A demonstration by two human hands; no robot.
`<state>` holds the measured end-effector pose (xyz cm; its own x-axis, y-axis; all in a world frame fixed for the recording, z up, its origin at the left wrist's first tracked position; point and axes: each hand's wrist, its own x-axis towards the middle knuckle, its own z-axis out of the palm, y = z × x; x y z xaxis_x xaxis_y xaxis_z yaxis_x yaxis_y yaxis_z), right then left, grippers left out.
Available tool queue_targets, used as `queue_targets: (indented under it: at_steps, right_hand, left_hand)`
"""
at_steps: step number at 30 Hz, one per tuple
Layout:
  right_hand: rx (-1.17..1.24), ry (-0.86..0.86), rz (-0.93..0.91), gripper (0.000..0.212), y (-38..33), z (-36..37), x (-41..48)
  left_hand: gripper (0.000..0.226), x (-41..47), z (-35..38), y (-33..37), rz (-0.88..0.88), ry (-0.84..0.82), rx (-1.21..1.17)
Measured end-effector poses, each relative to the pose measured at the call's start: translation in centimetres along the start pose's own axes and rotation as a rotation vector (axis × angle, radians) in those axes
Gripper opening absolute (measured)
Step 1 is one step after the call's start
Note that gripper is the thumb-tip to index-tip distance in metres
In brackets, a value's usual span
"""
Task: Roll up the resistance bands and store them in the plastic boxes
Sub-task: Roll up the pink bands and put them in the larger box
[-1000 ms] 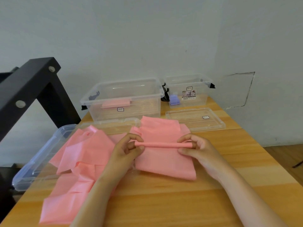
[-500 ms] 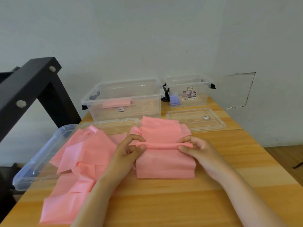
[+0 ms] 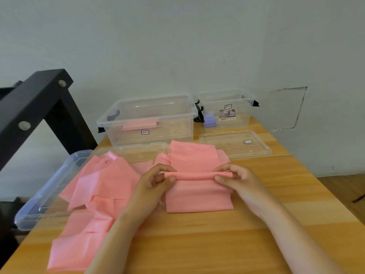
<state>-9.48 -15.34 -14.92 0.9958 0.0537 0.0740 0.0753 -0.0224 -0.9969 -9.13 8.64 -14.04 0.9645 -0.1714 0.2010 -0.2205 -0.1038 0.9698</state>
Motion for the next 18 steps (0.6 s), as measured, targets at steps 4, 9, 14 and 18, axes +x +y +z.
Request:
queue_targets:
  at_steps: [4,9,14,18]
  right_hand:
    - [-0.021,-0.058,0.01,0.019,-0.09,-0.06,-0.06]
    - [0.011,-0.028,0.005,0.014,-0.28,0.09,-0.05]
    - [0.026,-0.02,0.064,0.02,-0.07,-0.03,0.0]
    - [0.006,-0.007,0.078,0.014,-0.12,-0.03,0.0]
  left_hand:
    - [0.016,-0.21,0.13,0.45,0.008,0.006,-0.056]
    - [0.009,-0.36,0.18,0.16,0.014,0.043,-0.066]
    - [0.026,0.14,-0.11,-0.31,-0.007,0.04,-0.063]
    - [0.016,-0.1,0.09,-0.18,-0.016,0.025,-0.067]
